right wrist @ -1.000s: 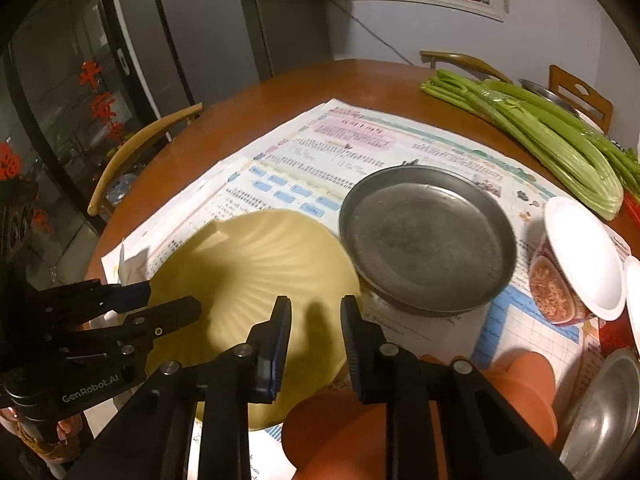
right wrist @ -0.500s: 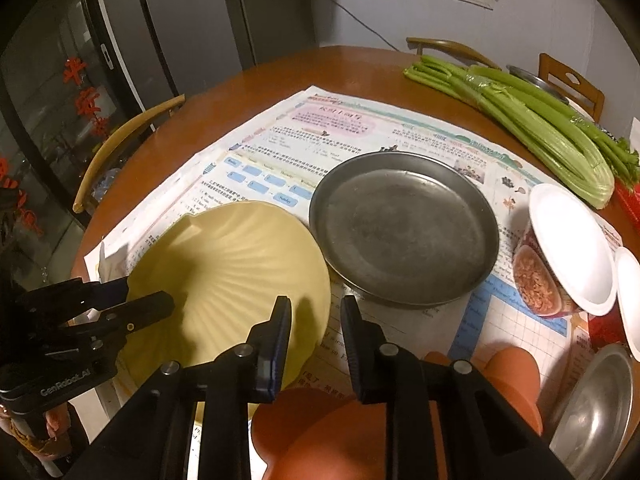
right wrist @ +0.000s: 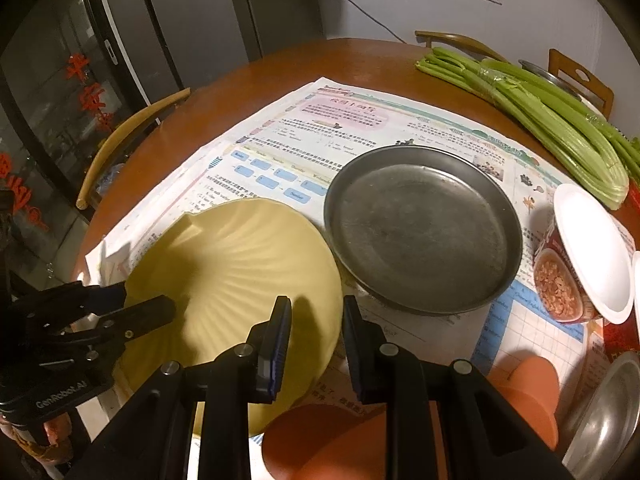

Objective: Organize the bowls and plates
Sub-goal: 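Close the left tool on the yellow plate rim and lift it, then carry the yellow plate with the left tool toward the worksheet edge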

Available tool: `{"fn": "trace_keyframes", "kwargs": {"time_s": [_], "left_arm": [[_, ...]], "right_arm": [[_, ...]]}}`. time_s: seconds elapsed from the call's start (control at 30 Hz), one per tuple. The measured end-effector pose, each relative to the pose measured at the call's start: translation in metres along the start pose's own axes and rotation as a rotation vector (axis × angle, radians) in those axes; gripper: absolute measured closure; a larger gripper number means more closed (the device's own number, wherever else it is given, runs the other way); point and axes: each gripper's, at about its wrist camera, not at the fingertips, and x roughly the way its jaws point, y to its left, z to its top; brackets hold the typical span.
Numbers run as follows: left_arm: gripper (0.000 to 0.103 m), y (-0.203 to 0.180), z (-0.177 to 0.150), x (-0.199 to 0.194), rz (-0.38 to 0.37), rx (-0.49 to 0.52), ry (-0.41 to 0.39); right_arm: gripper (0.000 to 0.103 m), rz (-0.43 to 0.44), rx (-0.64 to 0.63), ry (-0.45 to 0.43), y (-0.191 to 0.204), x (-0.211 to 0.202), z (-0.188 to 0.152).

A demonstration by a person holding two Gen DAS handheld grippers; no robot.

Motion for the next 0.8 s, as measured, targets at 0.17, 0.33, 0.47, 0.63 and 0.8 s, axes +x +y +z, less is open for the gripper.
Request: {"fn": "trace_keyframes", "kwargs": {"time_s": [0.17, 0.33, 0.47, 0.63, 0.8], "left_arm": [[0.070, 0.001, 0.001, 0.000, 0.010, -0.006, -0.003], [0.070, 0.004, 0.002, -0.005, 0.021, -0.014, -0.018], [0.070, 0.005, 0.003, -0.014, 0.026, -0.018, -0.039], [0.070, 0.009, 0.008, -0.026, 0.035, -0.025, -0.066], [0.070, 0.013, 0.018, -0.034, 0.037, -0.027, -0.081]], "right_arm": [[0.077, 0.009, 0.005, -0.005, 0.000, -0.001, 0.000], [0.077, 0.033, 0.007, -0.016, 0.003, -0.006, -0.001], [0.077, 0.035, -0.001, -0.026, 0.007, -0.010, -0.002], [0.077, 0.046, -0.007, -0.045, 0.014, -0.019, -0.001], [0.076, 0.051, -0.019, -0.072, 0.021, -0.031, 0.005]]}}
